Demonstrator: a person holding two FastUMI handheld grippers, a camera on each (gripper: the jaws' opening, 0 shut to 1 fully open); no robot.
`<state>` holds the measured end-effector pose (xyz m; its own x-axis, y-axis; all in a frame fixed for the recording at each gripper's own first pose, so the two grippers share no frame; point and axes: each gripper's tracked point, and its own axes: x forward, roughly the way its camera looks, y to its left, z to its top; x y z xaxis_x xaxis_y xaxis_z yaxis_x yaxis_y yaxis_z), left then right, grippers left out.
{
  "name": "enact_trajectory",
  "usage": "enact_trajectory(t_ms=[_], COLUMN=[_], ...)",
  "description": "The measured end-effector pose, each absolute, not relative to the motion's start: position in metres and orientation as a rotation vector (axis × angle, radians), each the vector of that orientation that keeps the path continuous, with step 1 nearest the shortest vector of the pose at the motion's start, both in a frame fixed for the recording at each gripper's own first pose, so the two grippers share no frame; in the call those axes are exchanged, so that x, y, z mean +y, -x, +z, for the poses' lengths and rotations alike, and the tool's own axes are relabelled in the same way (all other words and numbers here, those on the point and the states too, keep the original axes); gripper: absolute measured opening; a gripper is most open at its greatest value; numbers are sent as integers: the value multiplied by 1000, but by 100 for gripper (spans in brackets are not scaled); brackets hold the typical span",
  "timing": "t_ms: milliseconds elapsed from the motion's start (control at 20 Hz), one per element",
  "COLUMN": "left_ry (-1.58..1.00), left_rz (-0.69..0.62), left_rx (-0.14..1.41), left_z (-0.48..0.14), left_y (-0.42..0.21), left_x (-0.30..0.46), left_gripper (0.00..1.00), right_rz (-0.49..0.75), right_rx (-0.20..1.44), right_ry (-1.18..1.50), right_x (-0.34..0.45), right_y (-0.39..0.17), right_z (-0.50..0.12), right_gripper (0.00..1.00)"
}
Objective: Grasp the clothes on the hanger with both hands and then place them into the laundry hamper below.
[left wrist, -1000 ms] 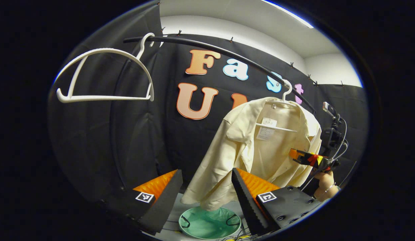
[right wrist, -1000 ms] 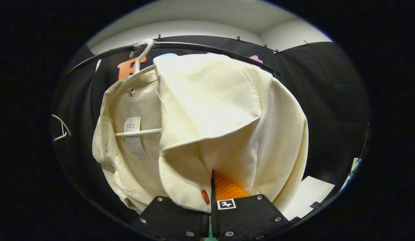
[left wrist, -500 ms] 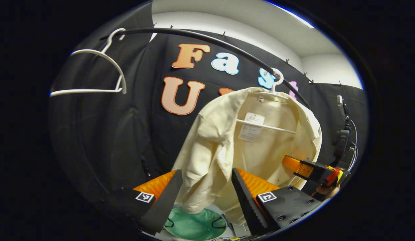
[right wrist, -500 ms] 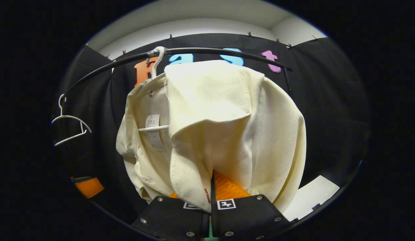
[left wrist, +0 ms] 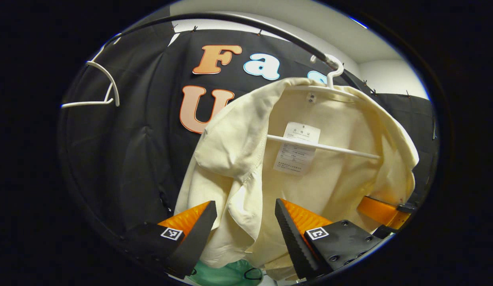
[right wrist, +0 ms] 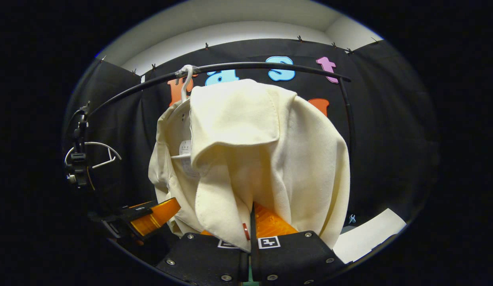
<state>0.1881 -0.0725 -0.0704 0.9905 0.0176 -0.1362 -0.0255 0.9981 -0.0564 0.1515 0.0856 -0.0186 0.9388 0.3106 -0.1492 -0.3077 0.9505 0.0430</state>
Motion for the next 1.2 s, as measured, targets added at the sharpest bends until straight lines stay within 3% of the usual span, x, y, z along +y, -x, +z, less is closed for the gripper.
enact_trajectory(t_ms=[300, 500, 600, 750, 850, 1200], left_ry=[25, 2, -25, -55, -49, -58], left_rz=[118, 109, 117, 122, 115, 174], left_rx=[111, 103, 102, 122, 120, 70], left_z=[-70, -67, -66, -65, -61, -17], left_y=[-235, -251, -253, -246, -234, -188], left_x=[-54, -57, -55, -54, -50, -8], left_gripper=[97, 97, 80, 29, 12, 7], right_rz=[370, 395, 401, 407, 403, 355], right_rx=[145, 127, 116, 110, 99, 3], right_ry=[-10, -7, -14, -37, -46, -45], right_x=[83, 79, 77, 75, 70, 47], right_y=[-147, -144, -143, -142, -140, -136], right_z=[-11, -5, 1, 9, 15, 56], right_gripper=[7, 7, 7, 7, 7, 7])
